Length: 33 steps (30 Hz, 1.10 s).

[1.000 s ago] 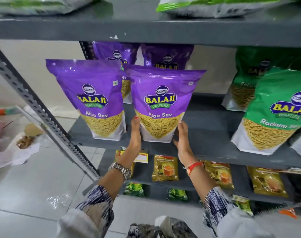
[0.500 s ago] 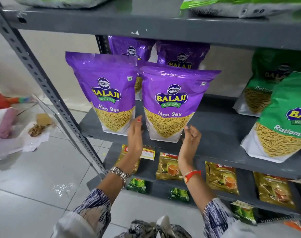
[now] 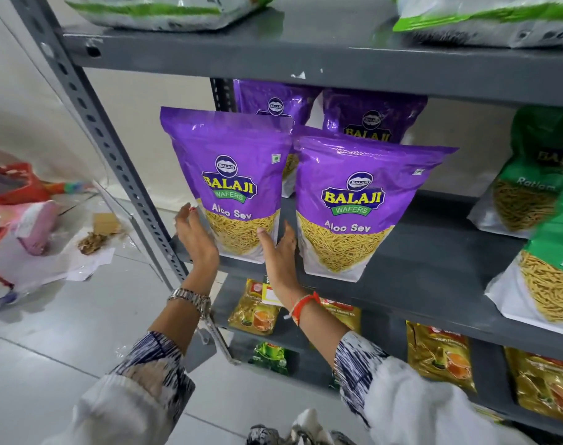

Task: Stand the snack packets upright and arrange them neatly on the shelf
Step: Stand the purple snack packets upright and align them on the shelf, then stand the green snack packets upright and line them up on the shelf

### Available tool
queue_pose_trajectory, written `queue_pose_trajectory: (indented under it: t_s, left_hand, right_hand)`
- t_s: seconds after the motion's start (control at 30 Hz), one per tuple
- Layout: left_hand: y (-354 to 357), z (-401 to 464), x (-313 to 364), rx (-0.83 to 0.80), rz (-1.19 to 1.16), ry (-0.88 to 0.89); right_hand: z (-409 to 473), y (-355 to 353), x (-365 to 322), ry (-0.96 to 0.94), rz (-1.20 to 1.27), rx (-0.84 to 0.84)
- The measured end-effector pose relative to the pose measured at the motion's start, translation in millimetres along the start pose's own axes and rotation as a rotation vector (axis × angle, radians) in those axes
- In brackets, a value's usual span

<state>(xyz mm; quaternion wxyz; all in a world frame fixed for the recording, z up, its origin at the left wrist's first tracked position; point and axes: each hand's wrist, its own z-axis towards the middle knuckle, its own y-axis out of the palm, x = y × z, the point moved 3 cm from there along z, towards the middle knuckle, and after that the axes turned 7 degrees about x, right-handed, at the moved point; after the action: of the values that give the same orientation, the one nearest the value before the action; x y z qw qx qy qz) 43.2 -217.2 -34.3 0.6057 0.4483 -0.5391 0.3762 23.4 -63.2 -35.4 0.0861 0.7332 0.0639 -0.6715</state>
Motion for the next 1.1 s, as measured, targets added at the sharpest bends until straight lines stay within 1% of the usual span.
queue_pose_trajectory:
  t_s: [0.07, 0.13, 0.27, 0.43, 0.53, 0.6, 0.7, 0.8, 0.87, 0.93, 1.0, 1.1]
  left_hand:
    - [8.0, 0.1, -2.9, -0.148, -0.073, -0.138]
    - [14.6, -1.5, -6.7, -0.243, -0.114, -0.207]
    - [16.0, -3.9, -18.5, -0.25, -0.089, -0.165]
    - [16.8, -3.5, -21.3, -0.224, -0.088, -0.198]
    - [14.8, -3.4, -18.6, -0.206, -0.09, -0.198]
    - [12.1, -8.5, -14.2, -0.179, -0.089, -0.152]
    - [4.5, -24.2, -10.0, -0.064, -0.112, -0.075]
    - [0.5, -51.2, -13.0, -0.024, -0.054, 0.081]
    - [4.2, -72.8, -16.1, -0.053, 0.024, 0.205]
    - [13.4, -97.5, -17.4, -0.128, 0.121, 0.345]
    - [24.8, -119.7, -19.0, -0.21, 0.203, 0.429]
    - [41.4, -161.0, -19.2, -0.303, 0.255, 0.535]
  right_hand:
    - [6.6, 4.9, -0.9, 0.008, 0.007, 0.006]
    - [9.7, 9.9, 0.1, -0.001, 0.012, -0.015]
    - [13.9, 7.4, 1.5, -0.006, 0.084, -0.049]
    - [17.1, 5.7, 4.5, -0.017, 0.13, -0.072]
    - [14.2, 5.6, 2.7, -0.01, 0.145, -0.057]
    - [8.9, 3.6, 4.6, -0.011, 0.102, -0.031]
    - [-8.1, -8.3, 7.5, -0.003, 0.064, -0.001]
    - [-26.0, -35.6, 15.6, -0.023, 0.049, 0.026]
    - [-37.7, -58.0, 19.3, -0.044, 0.056, 0.051]
    - [-47.7, -82.2, 20.5, -0.093, 0.024, 0.101]
    - [-54.9, -105.2, 22.2, -0.131, -0.035, 0.148]
    - [-64.6, -151.8, 23.6, -0.123, -0.084, 0.235]
